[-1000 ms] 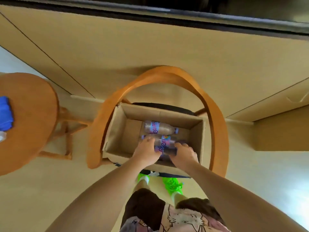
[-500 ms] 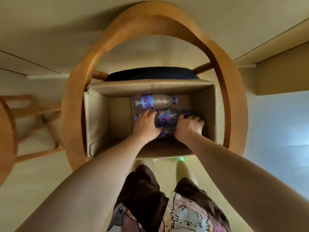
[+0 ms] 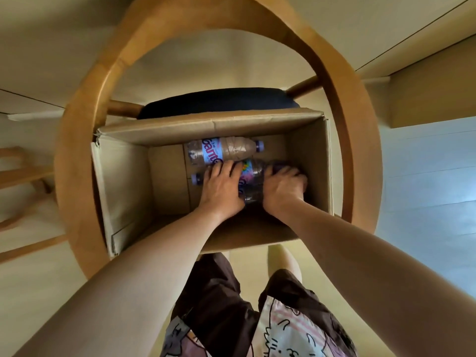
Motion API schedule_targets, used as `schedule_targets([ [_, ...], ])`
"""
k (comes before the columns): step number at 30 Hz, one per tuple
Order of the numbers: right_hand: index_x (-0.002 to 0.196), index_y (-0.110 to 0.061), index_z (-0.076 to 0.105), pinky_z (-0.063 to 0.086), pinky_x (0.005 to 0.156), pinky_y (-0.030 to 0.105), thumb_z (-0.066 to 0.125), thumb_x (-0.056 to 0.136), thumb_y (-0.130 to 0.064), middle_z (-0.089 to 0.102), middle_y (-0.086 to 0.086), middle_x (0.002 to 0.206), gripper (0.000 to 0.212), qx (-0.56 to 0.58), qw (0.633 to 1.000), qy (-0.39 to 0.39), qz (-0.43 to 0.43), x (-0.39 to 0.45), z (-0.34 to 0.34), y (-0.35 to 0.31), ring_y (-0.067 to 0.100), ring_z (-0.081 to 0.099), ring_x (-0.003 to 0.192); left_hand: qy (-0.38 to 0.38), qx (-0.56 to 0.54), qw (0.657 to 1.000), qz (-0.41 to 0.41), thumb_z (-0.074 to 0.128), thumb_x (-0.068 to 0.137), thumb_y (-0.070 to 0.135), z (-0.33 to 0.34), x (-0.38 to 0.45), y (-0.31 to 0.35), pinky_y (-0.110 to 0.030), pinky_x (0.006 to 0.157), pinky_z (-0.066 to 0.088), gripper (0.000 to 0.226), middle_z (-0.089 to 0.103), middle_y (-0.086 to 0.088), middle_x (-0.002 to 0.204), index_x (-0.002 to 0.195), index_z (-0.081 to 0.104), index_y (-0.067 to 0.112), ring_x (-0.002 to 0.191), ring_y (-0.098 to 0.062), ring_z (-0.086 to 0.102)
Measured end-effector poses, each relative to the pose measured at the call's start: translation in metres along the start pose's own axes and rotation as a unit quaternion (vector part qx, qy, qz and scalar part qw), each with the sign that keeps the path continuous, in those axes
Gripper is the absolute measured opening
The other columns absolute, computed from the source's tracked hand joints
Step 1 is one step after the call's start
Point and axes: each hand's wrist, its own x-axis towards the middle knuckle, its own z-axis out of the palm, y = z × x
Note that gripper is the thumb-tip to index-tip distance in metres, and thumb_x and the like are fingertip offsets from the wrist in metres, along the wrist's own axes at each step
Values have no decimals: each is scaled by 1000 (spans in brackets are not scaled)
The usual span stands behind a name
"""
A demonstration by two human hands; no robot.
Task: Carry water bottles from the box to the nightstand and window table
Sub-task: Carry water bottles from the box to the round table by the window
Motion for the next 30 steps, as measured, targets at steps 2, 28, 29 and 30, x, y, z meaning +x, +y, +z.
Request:
schedule_targets([
  [2, 151, -14, 26, 46, 81, 46, 61, 92, -35, 46, 29, 137, 72, 9, 1000, 10, -3, 0, 2, 2, 43, 50, 115, -14, 10, 1000, -6, 78, 77, 42, -4, 6, 2, -55, 121, 30, 93, 37, -6, 154, 156, 35, 21, 141, -32, 31],
  [28, 148, -16, 27, 43, 101, 46, 70, 88, -46, 50, 23, 141, 80, 169, 985, 37, 9, -14, 2, 15, 40, 50, 126, -44, 106, 993, -16, 83, 74, 8, -22, 17, 17, -59, 104, 42, 92, 49, -9, 148, 152, 35, 20, 134, -38, 42],
  [29, 149, -17, 27, 43, 102, 46, 70, 88, -47, 49, 23, 142, 81, 175, 984, 40, 10, -14, 2, 16, 40, 49, 127, -51, 114, 992, -16, 83, 74, 8, -23, 20, 20, -59, 106, 39, 98, 46, -10, 150, 156, 31, 22, 136, -39, 40],
  [30, 150, -17, 27, 43, 102, 46, 70, 88, -47, 49, 23, 142, 81, 179, 983, 43, 12, -14, 3, 16, 40, 49, 127, -60, 123, 991, -14, 84, 74, 8, -23, 23, 23, -59, 109, 36, 103, 42, -11, 152, 159, 27, 25, 138, -39, 37],
])
